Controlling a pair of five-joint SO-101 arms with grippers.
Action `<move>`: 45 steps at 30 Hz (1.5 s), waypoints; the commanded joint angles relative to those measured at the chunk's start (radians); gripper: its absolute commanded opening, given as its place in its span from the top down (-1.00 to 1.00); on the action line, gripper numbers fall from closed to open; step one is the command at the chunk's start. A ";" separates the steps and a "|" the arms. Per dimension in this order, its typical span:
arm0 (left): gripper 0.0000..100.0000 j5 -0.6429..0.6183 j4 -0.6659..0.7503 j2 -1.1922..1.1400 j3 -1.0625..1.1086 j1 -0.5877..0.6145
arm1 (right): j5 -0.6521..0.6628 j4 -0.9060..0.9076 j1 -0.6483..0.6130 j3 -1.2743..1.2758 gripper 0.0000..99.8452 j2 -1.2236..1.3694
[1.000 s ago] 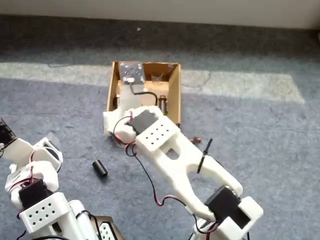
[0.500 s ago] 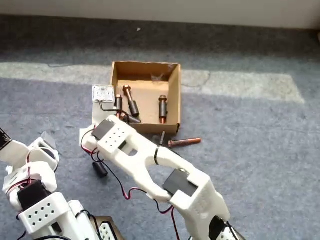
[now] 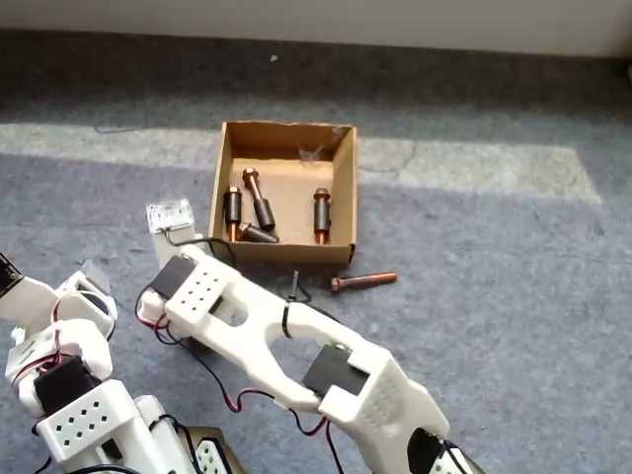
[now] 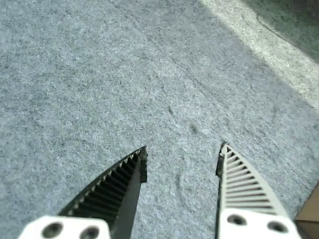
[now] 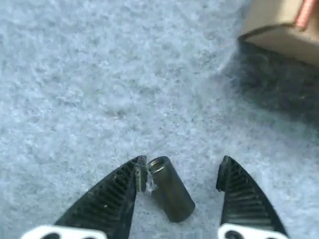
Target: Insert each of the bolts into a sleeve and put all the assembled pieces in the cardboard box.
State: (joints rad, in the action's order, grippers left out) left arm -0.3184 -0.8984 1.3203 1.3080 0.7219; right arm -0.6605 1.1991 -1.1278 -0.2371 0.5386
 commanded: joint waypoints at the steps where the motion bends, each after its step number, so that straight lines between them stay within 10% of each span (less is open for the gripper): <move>1: 0.51 -0.020 0.032 0.010 -0.005 0.039 | 0.044 0.051 -0.031 -0.038 0.56 -0.022; 15: 0.51 -0.028 0.035 0.010 -0.005 0.042 | 0.236 0.243 -0.027 -0.002 0.57 -0.018; 27: 0.51 -0.026 0.034 0.010 -0.005 0.042 | 0.505 0.335 0.213 0.117 0.57 -0.025; 45: 0.51 -0.026 0.037 0.010 0.008 0.038 | 0.514 0.476 0.367 0.104 0.57 -0.363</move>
State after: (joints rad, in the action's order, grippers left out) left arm -0.3368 -0.8800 1.3203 1.3203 0.7557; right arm -0.1573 1.6579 -0.7687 -0.1465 0.2977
